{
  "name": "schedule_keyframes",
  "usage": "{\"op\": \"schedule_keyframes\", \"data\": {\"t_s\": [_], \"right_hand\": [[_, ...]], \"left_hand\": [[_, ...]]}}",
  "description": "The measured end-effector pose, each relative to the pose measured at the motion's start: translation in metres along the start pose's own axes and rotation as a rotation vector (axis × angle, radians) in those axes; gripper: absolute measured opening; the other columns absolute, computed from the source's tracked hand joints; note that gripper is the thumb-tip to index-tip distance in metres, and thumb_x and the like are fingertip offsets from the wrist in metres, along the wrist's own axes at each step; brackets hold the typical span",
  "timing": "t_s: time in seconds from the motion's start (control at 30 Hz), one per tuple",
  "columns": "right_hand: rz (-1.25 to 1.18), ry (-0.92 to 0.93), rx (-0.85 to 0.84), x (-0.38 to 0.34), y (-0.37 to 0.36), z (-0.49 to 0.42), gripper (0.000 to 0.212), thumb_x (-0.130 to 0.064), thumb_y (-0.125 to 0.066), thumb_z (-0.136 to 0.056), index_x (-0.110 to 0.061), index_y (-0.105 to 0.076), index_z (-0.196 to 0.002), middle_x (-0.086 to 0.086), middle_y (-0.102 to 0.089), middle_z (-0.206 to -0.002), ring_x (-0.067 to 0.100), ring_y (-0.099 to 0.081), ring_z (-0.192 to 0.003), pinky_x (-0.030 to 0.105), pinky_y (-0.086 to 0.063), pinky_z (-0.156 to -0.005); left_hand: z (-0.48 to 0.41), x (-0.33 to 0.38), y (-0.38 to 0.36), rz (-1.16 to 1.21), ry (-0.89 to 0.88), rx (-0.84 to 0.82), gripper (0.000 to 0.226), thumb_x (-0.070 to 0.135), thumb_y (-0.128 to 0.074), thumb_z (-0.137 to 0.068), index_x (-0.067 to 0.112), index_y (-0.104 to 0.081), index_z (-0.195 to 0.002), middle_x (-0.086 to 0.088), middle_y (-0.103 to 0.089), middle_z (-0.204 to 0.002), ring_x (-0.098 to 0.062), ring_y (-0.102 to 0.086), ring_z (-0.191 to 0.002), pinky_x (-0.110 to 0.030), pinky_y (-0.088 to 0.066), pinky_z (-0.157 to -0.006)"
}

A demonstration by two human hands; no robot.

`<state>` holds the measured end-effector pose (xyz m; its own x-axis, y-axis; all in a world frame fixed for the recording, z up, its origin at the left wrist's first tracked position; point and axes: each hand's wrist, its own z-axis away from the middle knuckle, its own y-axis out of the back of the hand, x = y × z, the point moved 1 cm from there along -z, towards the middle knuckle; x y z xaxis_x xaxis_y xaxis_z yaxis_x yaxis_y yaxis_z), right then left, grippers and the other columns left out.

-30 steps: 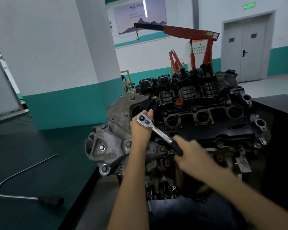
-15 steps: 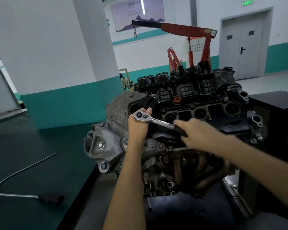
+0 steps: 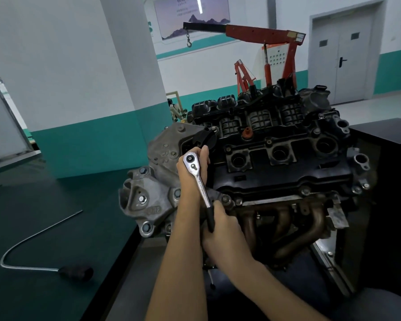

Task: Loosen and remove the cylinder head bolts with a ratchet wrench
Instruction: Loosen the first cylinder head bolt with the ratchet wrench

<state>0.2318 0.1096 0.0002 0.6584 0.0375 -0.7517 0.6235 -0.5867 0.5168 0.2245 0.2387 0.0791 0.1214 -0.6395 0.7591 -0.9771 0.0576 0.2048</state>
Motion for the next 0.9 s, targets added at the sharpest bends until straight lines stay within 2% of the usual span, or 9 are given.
{"op": "schedule_keyframes", "data": {"t_s": [0.1, 0.2, 0.3, 0.37, 0.43, 0.57, 0.7, 0.8, 0.9], "right_hand": [[0.127, 0.066, -0.097, 0.016, 0.036, -0.014, 0.023, -0.011, -0.055, -0.08, -0.023, -0.043, -0.097, 0.004, -0.057, -0.075, 0.027, -0.058, -0.067, 0.036, -0.051, -0.062], [0.363, 0.197, -0.229, 0.024, 0.102, -0.05, 0.029, -0.007, -0.058, -0.079, -0.03, -0.041, -0.084, -0.005, -0.047, -0.064, 0.013, -0.051, -0.051, 0.022, -0.04, -0.046], [0.673, 0.353, -0.274, 0.013, 0.149, -0.094, 0.025, -0.012, -0.059, -0.081, -0.031, -0.053, -0.096, -0.011, -0.043, -0.062, 0.017, -0.052, -0.054, 0.025, -0.036, -0.052], [0.816, 0.434, -0.217, 0.01, 0.152, -0.105, 0.03, -0.017, -0.058, -0.083, -0.031, -0.053, -0.109, -0.013, -0.037, -0.062, 0.015, -0.047, -0.055, 0.026, -0.035, -0.056], [0.769, 0.404, -0.149, 0.015, 0.14, -0.092, 0.026, -0.018, -0.058, -0.081, -0.029, -0.051, -0.104, -0.011, -0.037, -0.063, 0.024, -0.054, -0.063, 0.028, -0.036, -0.058], [0.181, 0.144, -0.135, 0.03, 0.075, -0.031, 0.022, -0.011, -0.058, -0.077, -0.022, -0.045, -0.09, 0.002, -0.052, -0.064, 0.027, -0.056, -0.058, 0.037, -0.046, -0.052], [-0.067, 0.037, -0.016, 0.01, 0.006, -0.005, 0.023, -0.014, -0.055, -0.081, -0.025, -0.042, -0.098, 0.002, -0.06, -0.072, 0.027, -0.06, -0.066, 0.038, -0.053, -0.061], [-0.074, 0.029, -0.044, 0.013, 0.009, -0.007, 0.024, -0.014, -0.054, -0.081, -0.022, -0.045, -0.101, 0.003, -0.061, -0.074, 0.026, -0.062, -0.067, 0.039, -0.054, -0.062], [0.122, 0.131, -0.162, 0.028, 0.057, -0.028, 0.022, -0.008, -0.056, -0.078, -0.021, -0.047, -0.093, -0.001, -0.053, -0.065, 0.014, -0.054, -0.053, 0.027, -0.049, -0.052]], "left_hand": [[0.0, 0.0, -0.001, 0.036, 0.012, -0.032, 0.044, 0.026, -0.059, -0.095, -0.007, -0.054, -0.066, -0.008, -0.047, -0.057, -0.015, -0.041, -0.056, -0.025, -0.033, -0.055], [-0.001, 0.0, 0.0, 0.058, 0.023, -0.092, 0.043, 0.024, -0.062, -0.093, -0.005, -0.051, -0.065, -0.005, -0.043, -0.055, -0.014, -0.037, -0.055, -0.029, -0.032, -0.057], [-0.003, -0.001, 0.001, 0.025, 0.036, -0.143, 0.043, 0.023, -0.061, -0.093, 0.011, -0.045, -0.055, 0.005, -0.039, -0.05, -0.012, -0.035, -0.053, -0.03, -0.031, -0.058], [-0.004, -0.001, 0.002, 0.051, 0.046, -0.143, 0.042, 0.021, -0.061, -0.094, 0.008, -0.044, -0.058, 0.002, -0.038, -0.053, -0.013, -0.034, -0.055, -0.031, -0.031, -0.059], [-0.003, -0.001, 0.001, 0.058, 0.055, -0.127, 0.042, 0.021, -0.06, -0.094, 0.007, -0.042, -0.058, 0.0, -0.036, -0.053, -0.013, -0.032, -0.054, -0.031, -0.029, -0.057], [-0.002, 0.001, -0.002, 0.029, 0.023, -0.083, 0.044, 0.024, -0.059, -0.096, -0.002, -0.048, -0.063, -0.002, -0.039, -0.052, -0.017, -0.036, -0.055, -0.03, -0.032, -0.058], [-0.002, -0.001, -0.003, -0.011, 0.009, -0.034, 0.043, 0.027, -0.059, -0.096, 0.005, -0.052, -0.059, 0.006, -0.045, -0.049, -0.006, -0.039, -0.048, -0.022, -0.033, -0.054], [-0.002, -0.001, -0.002, -0.004, 0.013, -0.036, 0.043, 0.027, -0.06, -0.095, 0.003, -0.053, -0.06, 0.005, -0.045, -0.05, -0.004, -0.038, -0.046, -0.017, -0.031, -0.051], [-0.003, -0.004, -0.002, 0.024, 0.017, -0.088, 0.043, 0.025, -0.061, -0.094, -0.006, -0.052, -0.065, -0.005, -0.043, -0.053, -0.014, -0.037, -0.052, -0.027, -0.032, -0.054]]}}
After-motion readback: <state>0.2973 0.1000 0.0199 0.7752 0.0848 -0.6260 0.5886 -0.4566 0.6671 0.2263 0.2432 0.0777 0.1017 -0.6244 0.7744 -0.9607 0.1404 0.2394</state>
